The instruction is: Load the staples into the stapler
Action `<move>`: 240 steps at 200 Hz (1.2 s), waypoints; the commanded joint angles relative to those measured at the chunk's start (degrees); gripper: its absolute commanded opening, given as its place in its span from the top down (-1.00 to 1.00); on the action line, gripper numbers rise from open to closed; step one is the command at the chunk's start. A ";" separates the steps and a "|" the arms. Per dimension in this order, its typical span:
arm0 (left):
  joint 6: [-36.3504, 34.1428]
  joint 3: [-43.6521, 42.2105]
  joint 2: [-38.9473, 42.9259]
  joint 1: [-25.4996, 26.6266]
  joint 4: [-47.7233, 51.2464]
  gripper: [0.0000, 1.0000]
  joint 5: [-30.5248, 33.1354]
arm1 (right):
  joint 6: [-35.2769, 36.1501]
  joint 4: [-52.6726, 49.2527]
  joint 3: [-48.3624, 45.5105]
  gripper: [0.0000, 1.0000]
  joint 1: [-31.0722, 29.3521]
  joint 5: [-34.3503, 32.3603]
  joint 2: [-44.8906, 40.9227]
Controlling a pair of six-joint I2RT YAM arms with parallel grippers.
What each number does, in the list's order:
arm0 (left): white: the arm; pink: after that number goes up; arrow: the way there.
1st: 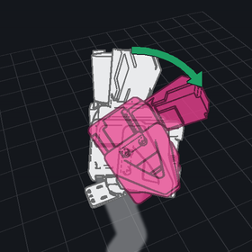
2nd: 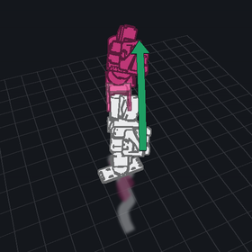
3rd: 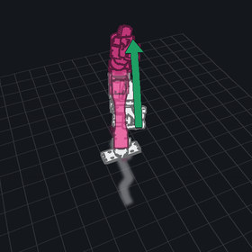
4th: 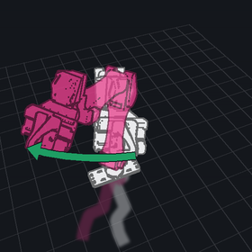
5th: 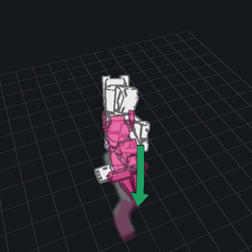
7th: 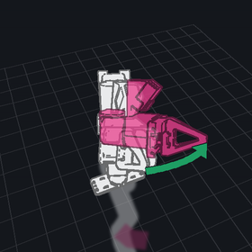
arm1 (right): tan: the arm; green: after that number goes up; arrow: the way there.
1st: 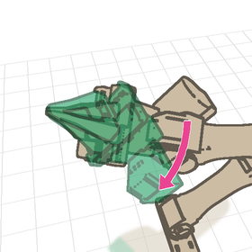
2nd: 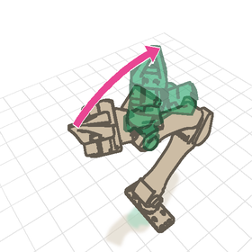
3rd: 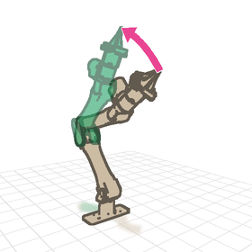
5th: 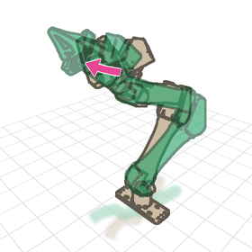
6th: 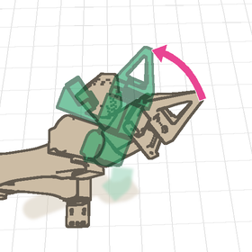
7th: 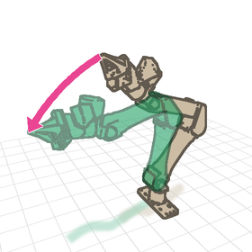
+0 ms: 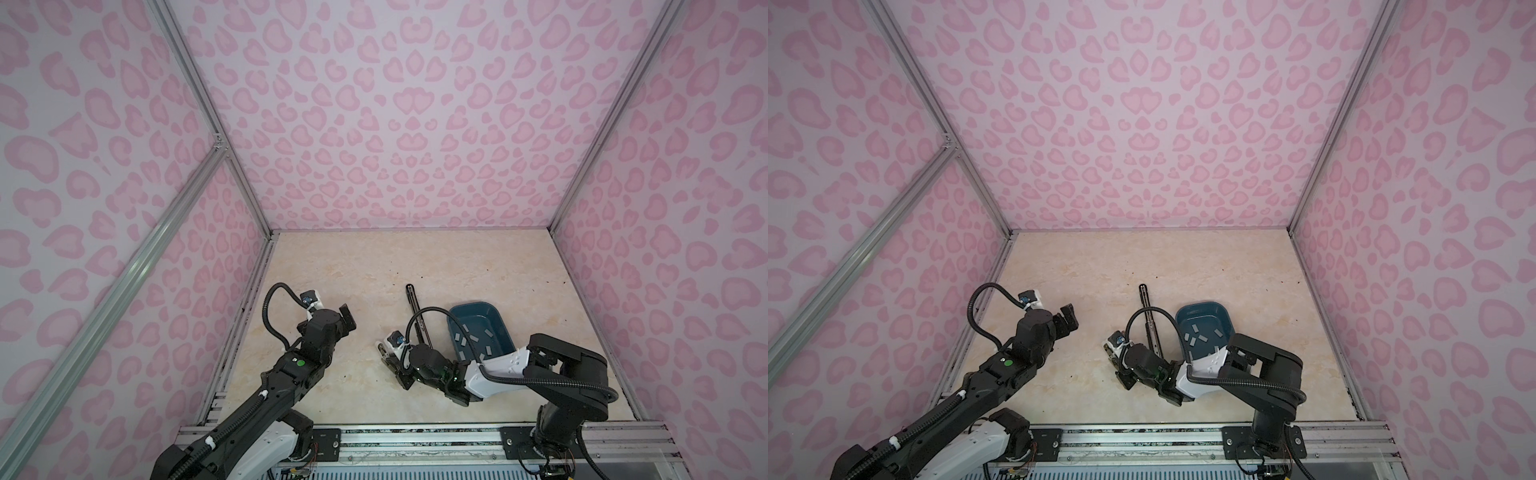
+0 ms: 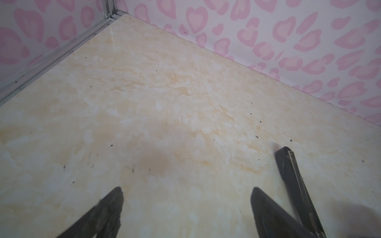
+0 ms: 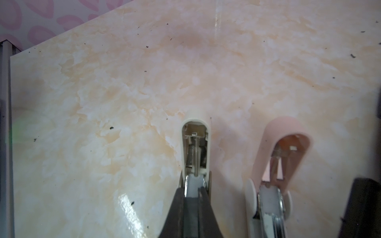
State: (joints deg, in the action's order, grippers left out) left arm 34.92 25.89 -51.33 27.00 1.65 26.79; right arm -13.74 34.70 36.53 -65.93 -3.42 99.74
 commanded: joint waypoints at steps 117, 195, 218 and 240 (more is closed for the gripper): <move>0.56 0.80 -1.03 -0.11 -1.32 -0.95 -0.27 | 0.38 1.16 0.20 0.80 0.01 -1.02 0.99; 0.59 0.82 -1.11 -0.11 -1.34 -0.95 -0.19 | 0.04 1.60 -0.40 0.80 0.01 -0.69 0.52; 0.59 0.81 -1.18 -0.11 -1.35 -0.94 -0.28 | 0.12 1.67 -0.67 0.80 0.01 -0.67 -0.38; 0.61 0.84 -1.25 -0.11 -1.47 -0.95 -0.31 | 0.32 1.35 -0.58 0.80 -0.14 -0.27 -0.84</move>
State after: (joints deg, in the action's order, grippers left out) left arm 34.92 26.04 -52.42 26.89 1.65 26.74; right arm -13.32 35.29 36.16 -65.93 -3.99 99.35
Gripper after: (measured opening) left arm 0.974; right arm 0.102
